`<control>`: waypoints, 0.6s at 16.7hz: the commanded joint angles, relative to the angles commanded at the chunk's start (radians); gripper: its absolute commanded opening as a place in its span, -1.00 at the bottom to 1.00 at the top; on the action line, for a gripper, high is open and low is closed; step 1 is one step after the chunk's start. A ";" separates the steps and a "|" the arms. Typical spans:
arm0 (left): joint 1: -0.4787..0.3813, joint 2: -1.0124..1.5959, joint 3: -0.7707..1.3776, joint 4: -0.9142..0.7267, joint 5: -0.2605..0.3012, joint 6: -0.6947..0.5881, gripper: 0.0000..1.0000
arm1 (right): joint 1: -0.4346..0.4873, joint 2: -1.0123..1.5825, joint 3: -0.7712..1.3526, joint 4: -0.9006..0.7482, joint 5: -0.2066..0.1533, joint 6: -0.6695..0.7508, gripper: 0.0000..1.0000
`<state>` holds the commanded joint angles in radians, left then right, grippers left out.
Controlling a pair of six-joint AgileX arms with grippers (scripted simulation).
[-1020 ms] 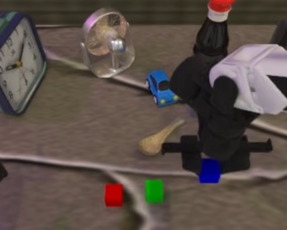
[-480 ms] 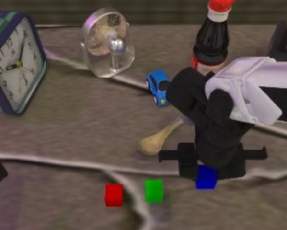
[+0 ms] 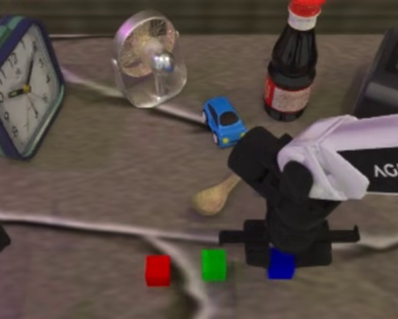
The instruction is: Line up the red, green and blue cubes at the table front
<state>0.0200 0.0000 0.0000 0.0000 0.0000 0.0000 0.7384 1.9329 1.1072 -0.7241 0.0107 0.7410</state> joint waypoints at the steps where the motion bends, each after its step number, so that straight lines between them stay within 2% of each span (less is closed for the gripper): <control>1: 0.000 0.000 0.000 0.000 0.000 0.000 1.00 | 0.000 0.000 0.000 0.000 0.000 0.000 -1.00; 2: 0.000 0.000 0.000 0.000 0.000 0.000 1.00 | 0.000 0.000 0.000 0.000 0.000 0.000 -1.00; 10: 0.000 0.000 0.000 0.000 0.000 0.000 1.00 | 0.000 0.000 0.000 0.000 0.000 0.000 0.21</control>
<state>0.0200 0.0000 0.0000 0.0000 0.0000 0.0000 0.7384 1.9329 1.1072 -0.7241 0.0107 0.7410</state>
